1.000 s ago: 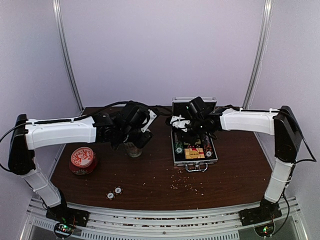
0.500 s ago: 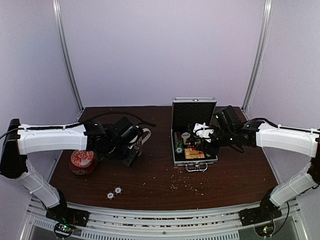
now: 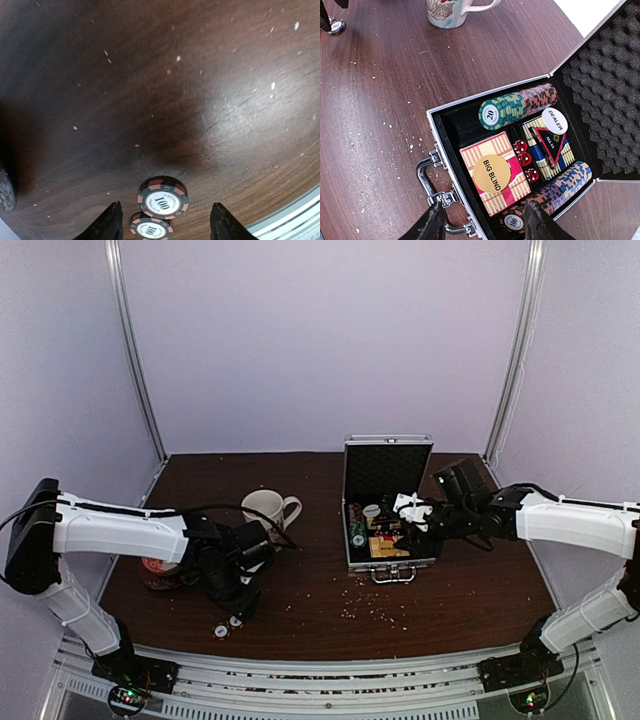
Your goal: Pack up texas hold em set
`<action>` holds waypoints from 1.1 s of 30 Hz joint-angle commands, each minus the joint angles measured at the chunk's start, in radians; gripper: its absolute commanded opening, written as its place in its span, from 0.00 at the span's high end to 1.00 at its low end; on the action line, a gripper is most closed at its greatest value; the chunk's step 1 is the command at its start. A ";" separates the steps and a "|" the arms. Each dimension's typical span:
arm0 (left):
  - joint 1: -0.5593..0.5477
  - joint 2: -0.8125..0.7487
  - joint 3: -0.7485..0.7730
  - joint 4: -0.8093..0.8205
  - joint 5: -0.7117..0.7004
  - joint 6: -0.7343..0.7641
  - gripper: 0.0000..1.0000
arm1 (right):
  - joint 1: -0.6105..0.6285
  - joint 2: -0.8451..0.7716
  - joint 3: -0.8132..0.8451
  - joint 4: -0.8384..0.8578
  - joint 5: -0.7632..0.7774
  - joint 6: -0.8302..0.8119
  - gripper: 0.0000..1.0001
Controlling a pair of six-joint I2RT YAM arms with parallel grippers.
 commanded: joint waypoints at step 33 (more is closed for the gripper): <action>-0.158 0.361 0.381 0.054 0.107 0.127 0.63 | -0.075 0.007 0.021 0.001 -0.017 0.023 0.46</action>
